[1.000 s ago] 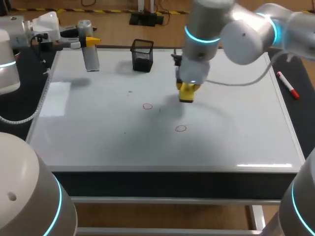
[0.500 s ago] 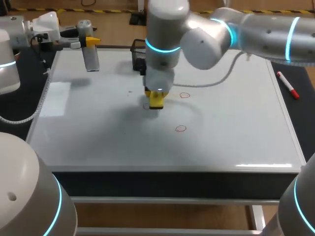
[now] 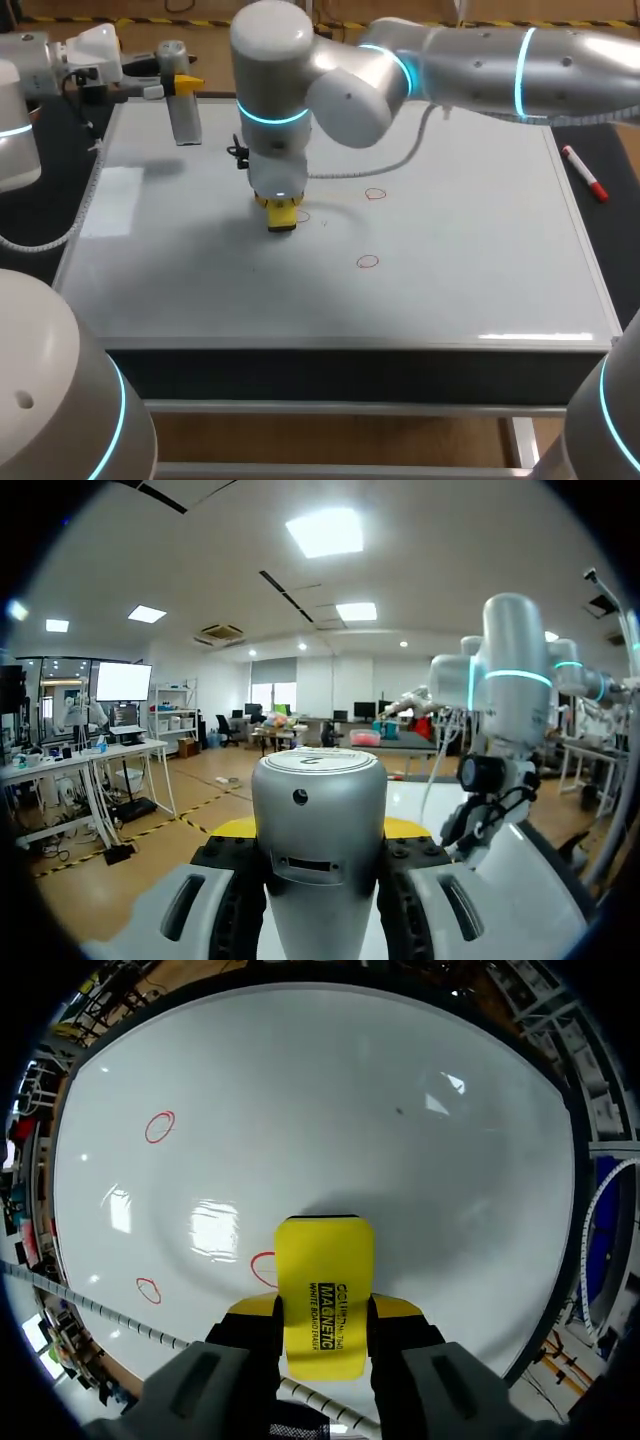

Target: Pick up the inspection probe, press it on each red-marked spot on the whiteboard one by one, put down the probe, pick up the eraser, and wipe off all the red marks.

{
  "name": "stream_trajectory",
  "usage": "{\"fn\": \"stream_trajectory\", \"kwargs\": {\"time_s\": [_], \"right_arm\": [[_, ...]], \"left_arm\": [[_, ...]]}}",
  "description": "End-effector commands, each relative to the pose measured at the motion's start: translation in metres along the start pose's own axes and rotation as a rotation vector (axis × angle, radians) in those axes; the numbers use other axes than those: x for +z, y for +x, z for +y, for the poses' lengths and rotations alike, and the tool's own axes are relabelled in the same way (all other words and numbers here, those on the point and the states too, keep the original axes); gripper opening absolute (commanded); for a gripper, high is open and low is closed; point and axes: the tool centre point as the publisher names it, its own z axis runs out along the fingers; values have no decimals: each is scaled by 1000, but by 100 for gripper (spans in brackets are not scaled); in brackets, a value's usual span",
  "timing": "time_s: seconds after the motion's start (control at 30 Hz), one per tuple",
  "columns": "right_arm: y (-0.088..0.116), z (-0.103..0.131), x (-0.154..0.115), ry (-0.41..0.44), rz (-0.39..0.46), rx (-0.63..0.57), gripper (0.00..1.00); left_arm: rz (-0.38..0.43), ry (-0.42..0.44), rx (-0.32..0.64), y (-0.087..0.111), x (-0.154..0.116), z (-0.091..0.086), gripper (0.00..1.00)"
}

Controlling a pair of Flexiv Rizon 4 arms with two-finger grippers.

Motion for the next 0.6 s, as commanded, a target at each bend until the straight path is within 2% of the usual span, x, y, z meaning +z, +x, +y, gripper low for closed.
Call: {"fn": "stream_trajectory", "kwargs": {"time_s": [0.03,0.33,0.6], "right_arm": [[-5,-3,5,-14,52,-5,0],[4,-3,11,-29,63,8,0],[24,-5,17,-41,72,54,0]], "left_arm": [[1,1,1,0,0,0,0],[1,1,1,0,0,0,0],[1,1,1,0,0,0,0]]}}
